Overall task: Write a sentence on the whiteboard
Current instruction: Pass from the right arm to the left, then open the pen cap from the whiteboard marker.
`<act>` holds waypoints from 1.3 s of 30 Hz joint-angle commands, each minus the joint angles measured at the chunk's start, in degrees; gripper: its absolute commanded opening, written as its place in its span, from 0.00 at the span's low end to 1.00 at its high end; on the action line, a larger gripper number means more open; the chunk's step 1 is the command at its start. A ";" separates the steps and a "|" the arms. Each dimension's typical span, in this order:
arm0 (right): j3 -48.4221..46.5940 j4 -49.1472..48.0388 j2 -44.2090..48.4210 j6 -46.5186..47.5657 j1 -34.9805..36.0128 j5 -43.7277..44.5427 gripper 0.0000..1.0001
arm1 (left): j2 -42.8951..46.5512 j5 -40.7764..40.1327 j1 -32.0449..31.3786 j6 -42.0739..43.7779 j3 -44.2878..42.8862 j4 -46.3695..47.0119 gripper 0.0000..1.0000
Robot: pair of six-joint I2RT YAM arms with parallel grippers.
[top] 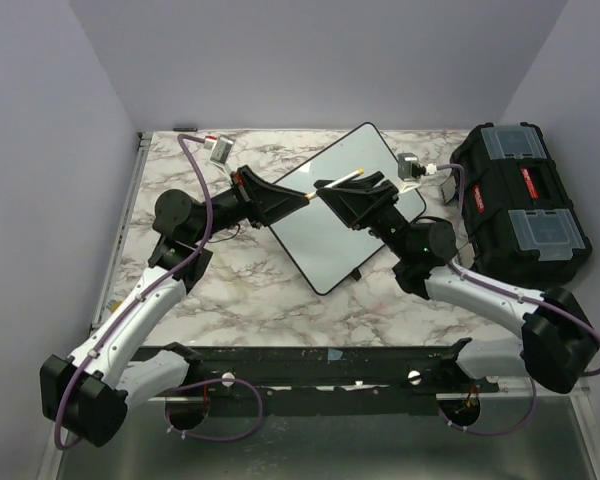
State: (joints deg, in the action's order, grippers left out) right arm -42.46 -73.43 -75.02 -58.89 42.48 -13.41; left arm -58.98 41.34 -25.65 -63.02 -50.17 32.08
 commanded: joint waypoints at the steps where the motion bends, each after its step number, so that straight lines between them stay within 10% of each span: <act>1: 0.82 9.06 5.05 2.81 0.30 0.27 0.70 | -0.17 4.06 -0.19 5.25 -6.38 -8.14 0.00; 13: -3.05 41.32 19.35 16.03 0.23 6.13 1.00 | -0.93 15.01 3.96 22.40 -20.63 -37.04 0.00; 31: -25.90 68.29 9.73 21.93 0.10 -18.96 0.95 | -3.44 26.85 8.69 42.35 -35.74 -62.08 0.00; 39: -25.88 67.34 8.76 21.11 0.13 -21.34 0.89 | -2.65 17.71 9.66 45.61 -34.32 -65.07 0.00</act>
State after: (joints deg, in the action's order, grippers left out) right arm -67.02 -6.52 -66.46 -37.95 42.44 -30.65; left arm -62.48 63.35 -16.91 -20.84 -84.73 -30.26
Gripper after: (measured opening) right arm 0.896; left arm 0.156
